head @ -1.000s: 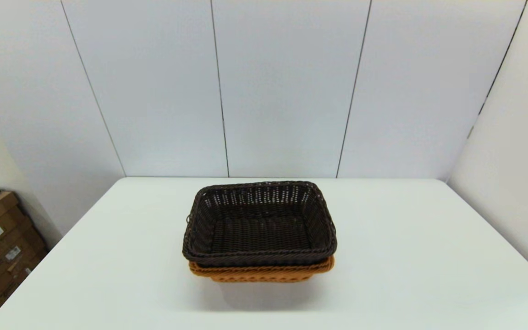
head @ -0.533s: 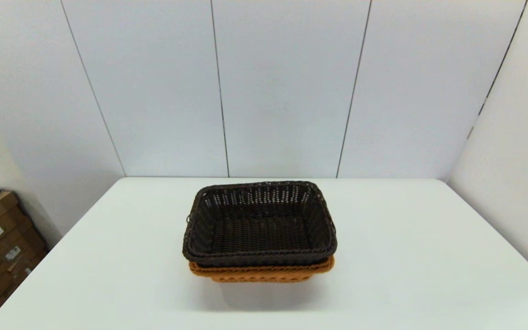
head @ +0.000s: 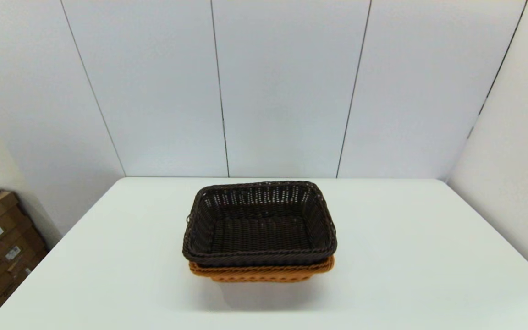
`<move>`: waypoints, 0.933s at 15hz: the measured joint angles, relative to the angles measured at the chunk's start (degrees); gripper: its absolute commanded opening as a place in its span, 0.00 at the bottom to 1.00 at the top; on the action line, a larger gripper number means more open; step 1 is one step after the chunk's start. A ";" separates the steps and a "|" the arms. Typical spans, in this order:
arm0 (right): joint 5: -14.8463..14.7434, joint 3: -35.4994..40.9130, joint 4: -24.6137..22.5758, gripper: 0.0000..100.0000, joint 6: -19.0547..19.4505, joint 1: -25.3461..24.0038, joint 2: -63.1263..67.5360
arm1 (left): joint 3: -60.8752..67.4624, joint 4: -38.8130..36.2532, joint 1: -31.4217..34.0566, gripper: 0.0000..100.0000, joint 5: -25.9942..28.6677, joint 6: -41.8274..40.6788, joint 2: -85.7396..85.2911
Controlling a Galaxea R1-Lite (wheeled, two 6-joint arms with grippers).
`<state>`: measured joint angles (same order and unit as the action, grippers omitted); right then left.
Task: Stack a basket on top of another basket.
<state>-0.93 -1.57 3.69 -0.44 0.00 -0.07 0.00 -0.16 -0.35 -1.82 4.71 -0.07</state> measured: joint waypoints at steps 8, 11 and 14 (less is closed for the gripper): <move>-0.04 0.00 -0.04 1.00 -0.22 0.00 0.00 | 0.00 0.00 0.00 1.00 0.00 0.00 0.00; -0.09 0.00 -0.04 1.00 -0.18 0.00 0.00 | 0.00 0.00 0.00 1.00 0.00 -0.02 0.00; -0.04 0.00 -0.04 1.00 -0.33 0.00 0.00 | 0.00 0.00 0.00 1.00 -0.02 0.00 0.00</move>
<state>-0.96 -1.57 3.66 -0.77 0.00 -0.07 0.00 -0.16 -0.35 -1.84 4.71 -0.07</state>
